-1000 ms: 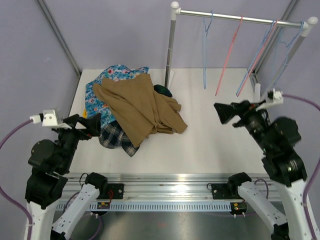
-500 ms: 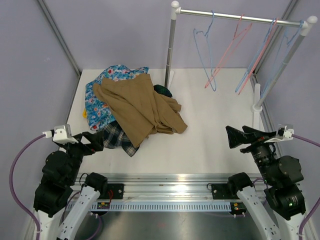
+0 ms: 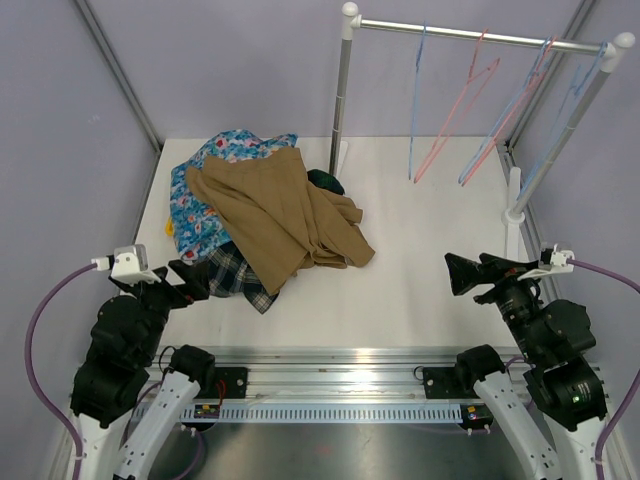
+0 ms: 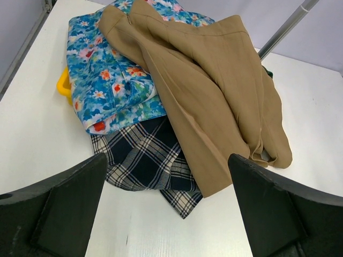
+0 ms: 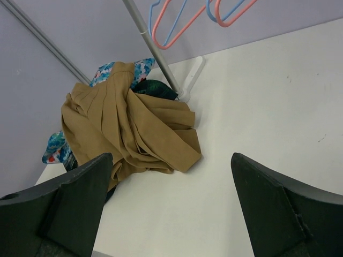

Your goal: Remove the skirt from the hanger

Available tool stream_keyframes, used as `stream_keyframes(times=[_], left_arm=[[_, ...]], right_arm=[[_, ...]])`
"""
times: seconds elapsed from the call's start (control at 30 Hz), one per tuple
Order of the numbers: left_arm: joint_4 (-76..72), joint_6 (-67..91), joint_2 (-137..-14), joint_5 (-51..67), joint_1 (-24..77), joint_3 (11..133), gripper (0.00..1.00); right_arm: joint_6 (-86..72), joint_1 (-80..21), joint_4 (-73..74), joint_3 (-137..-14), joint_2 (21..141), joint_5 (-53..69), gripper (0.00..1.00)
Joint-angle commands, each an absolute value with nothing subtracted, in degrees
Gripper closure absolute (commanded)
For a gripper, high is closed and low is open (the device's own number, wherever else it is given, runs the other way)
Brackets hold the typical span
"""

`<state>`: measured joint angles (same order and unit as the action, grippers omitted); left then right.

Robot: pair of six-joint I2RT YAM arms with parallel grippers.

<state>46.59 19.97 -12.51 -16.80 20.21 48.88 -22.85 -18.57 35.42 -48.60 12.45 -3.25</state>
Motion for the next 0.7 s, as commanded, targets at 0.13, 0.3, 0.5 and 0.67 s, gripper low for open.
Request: stream_keyframes(times=[0.13, 0.3, 0.5, 0.67], left_arm=[[43.7, 20.2, -16.1, -17.8, 20.4, 48.2, 0.01], [43.8, 20.3, -16.8, -17.8, 20.4, 48.3, 0.01], [43.7, 20.3, -17.0, -17.9, 20.4, 48.1, 0.01], [43.6, 20.3, -17.6, -17.8, 20.4, 48.1, 0.01]], right_arm=[[-21.1, -18.4, 33.0, -48.1, 13.7, 2.1, 0.01], [-20.9, -18.4, 33.1, -48.3, 14.1, 3.2, 0.01], [-20.7, -18.3, 33.0, -48.2, 13.9, 3.3, 0.01], [-20.7, -18.5, 32.8, -48.1, 14.0, 3.4, 0.00]])
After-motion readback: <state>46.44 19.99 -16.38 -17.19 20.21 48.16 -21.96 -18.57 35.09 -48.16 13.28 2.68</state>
